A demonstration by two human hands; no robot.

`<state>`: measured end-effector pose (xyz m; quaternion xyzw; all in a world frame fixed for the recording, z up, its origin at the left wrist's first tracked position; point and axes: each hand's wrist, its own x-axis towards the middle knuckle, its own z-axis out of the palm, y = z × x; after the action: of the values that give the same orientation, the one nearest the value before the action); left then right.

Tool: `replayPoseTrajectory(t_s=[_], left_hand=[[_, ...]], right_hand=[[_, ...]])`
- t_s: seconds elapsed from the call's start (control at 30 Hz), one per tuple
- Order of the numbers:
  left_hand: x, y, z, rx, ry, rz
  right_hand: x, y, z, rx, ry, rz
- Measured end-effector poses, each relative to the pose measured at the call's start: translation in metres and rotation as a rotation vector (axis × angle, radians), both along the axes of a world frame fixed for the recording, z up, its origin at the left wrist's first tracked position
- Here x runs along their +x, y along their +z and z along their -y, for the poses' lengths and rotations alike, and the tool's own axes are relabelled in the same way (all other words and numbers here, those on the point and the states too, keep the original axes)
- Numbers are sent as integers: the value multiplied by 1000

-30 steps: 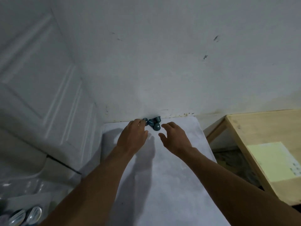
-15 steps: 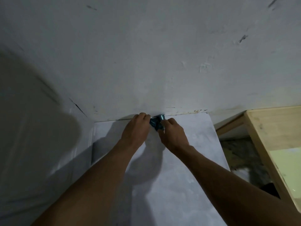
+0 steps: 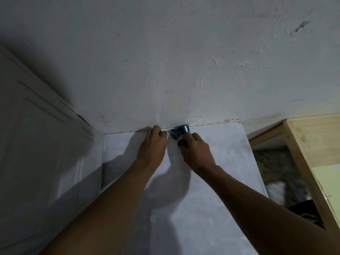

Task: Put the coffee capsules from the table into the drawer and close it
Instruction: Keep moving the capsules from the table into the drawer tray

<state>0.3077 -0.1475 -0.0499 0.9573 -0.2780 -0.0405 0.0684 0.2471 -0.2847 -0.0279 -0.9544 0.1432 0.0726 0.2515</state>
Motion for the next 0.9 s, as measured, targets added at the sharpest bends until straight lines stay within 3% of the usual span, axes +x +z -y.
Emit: replayPoseTrajectory(t_s=[0.27, 0.4, 0.6, 0.9], left_hand=[[-25, 13, -18, -44, 83, -81], [-42, 42, -18, -181, 131, -138], [-79, 94, -18, -387, 96, -108], [-129, 122, -34, -495, 72, -91]], right_hand=[[-22, 11, -5, 9, 13, -29], [-40, 36, -8, 40, 9, -10], [-76, 74, -17, 25, -28, 103], [-129, 105, -23, -6, -98, 257]])
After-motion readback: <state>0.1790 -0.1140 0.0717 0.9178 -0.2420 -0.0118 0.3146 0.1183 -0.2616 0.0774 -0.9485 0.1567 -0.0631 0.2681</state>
